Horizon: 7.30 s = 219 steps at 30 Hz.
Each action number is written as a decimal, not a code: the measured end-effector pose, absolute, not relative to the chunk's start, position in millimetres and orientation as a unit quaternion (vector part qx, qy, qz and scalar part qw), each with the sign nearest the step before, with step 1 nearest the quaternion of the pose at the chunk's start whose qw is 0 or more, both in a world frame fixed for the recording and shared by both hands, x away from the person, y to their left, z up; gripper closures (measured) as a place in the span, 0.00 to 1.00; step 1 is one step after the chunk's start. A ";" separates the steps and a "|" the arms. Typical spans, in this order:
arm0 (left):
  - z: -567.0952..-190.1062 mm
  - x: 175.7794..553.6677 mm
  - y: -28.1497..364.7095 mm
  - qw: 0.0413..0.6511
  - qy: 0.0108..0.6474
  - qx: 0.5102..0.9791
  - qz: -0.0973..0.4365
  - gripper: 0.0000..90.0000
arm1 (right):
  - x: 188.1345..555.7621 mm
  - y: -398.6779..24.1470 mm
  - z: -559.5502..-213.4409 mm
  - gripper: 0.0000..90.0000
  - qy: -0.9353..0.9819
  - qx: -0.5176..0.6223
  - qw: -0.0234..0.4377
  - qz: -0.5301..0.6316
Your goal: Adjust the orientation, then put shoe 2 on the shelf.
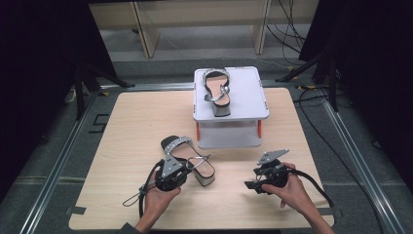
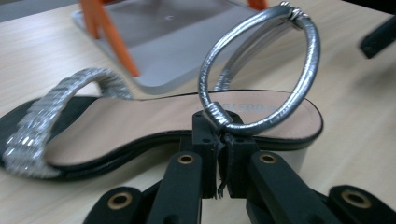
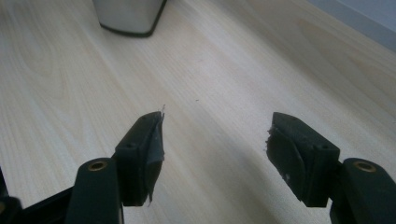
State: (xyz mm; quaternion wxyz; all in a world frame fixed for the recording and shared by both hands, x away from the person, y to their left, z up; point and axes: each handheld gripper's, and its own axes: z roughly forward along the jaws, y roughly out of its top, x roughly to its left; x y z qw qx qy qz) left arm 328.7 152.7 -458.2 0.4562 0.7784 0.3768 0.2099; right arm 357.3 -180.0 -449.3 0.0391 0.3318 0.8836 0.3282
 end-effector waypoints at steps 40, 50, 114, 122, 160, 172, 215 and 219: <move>-460.2 249.4 160.0 0.447 0.409 0.780 0.153 0.24 | 364.9 -189.5 -401.4 0.39 0.863 0.328 0.084 0.375; -471.3 243.1 189.8 0.417 0.423 0.787 0.165 0.18 | 381.2 -139.0 -371.7 0.38 0.873 0.294 0.081 0.380; -470.2 246.6 203.4 0.405 0.424 0.794 0.164 0.18 | 388.1 -36.1 -457.5 0.34 0.953 0.232 0.016 0.193; -469.7 244.0 200.5 0.412 0.433 0.786 0.158 0.18 | 385.3 -36.2 -461.5 0.36 0.955 0.226 0.020 0.190; -470.1 244.8 202.2 0.405 0.425 0.795 0.157 0.18 | 384.1 -43.1 -458.1 0.47 0.959 0.209 0.057 0.181; -471.7 246.8 208.0 0.398 0.429 0.794 0.165 0.18 | 391.6 -46.9 -434.3 0.47 0.950 0.213 0.033 0.226; -475.5 245.2 204.3 0.397 0.441 0.790 0.152 0.18 | 512.3 -113.0 -216.8 0.47 0.855 0.384 0.121 0.326; -474.7 245.2 203.0 0.395 0.435 0.795 0.150 0.18 | 531.2 -126.5 -218.6 0.47 0.839 0.434 0.122 0.306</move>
